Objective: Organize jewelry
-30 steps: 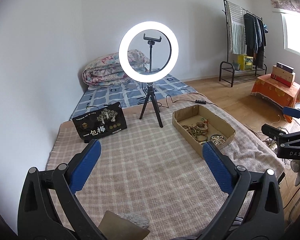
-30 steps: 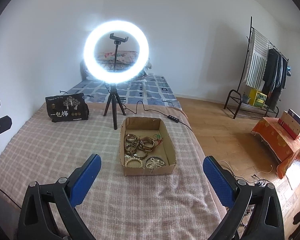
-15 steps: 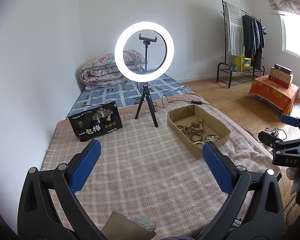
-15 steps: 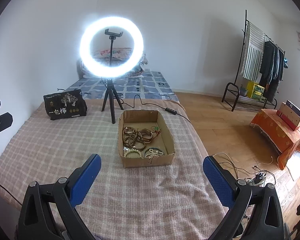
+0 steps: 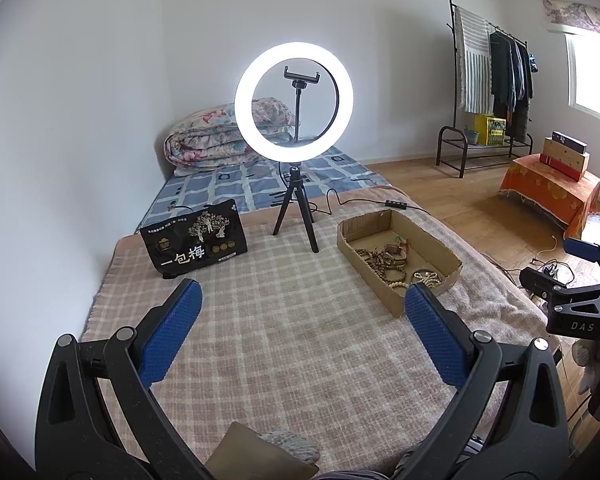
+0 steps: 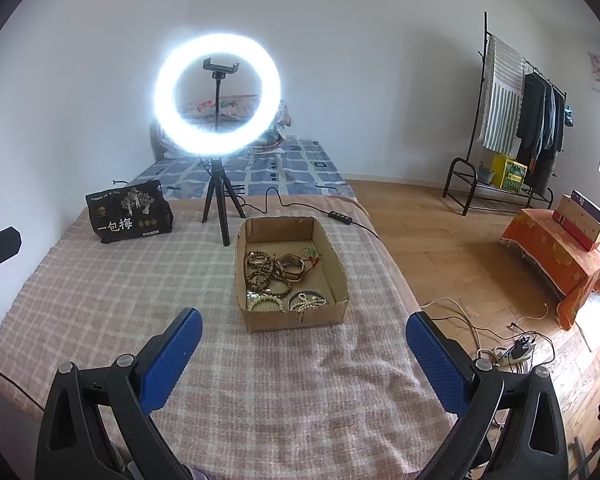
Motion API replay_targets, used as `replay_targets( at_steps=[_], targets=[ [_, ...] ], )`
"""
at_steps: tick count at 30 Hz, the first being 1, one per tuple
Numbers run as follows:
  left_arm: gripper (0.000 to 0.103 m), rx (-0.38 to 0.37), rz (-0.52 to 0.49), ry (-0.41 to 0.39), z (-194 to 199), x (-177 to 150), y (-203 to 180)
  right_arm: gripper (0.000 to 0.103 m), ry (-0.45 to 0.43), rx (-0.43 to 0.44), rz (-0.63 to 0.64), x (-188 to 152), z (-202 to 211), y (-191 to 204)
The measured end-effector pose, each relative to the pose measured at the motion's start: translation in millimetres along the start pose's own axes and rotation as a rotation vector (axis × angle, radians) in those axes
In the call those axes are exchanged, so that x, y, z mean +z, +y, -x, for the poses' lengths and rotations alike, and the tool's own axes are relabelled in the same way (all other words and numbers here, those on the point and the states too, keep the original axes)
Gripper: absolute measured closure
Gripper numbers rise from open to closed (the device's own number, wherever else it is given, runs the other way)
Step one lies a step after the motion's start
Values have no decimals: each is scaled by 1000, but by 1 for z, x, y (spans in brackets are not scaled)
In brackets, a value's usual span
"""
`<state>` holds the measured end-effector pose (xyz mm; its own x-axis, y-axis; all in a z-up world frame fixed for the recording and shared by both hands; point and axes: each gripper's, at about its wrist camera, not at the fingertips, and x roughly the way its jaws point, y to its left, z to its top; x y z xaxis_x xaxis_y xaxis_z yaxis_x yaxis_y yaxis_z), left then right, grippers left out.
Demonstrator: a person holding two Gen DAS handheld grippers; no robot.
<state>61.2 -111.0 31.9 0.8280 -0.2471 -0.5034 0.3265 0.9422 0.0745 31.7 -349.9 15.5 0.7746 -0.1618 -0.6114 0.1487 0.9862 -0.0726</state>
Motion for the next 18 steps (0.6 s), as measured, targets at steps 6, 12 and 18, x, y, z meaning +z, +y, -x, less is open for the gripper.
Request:
replay_targets(
  at_steps=[6,12,18],
  targets=[
    [0,0,5,2,0,0,1,0,4,1,-5,-1,1,0],
    [0,10,9,0,2,-2,0,0,13,7,-13,-3,1,-1],
    [0,20,12,-9,6,-3,5,0,16,12,-24,-4,4,-1]
  ],
)
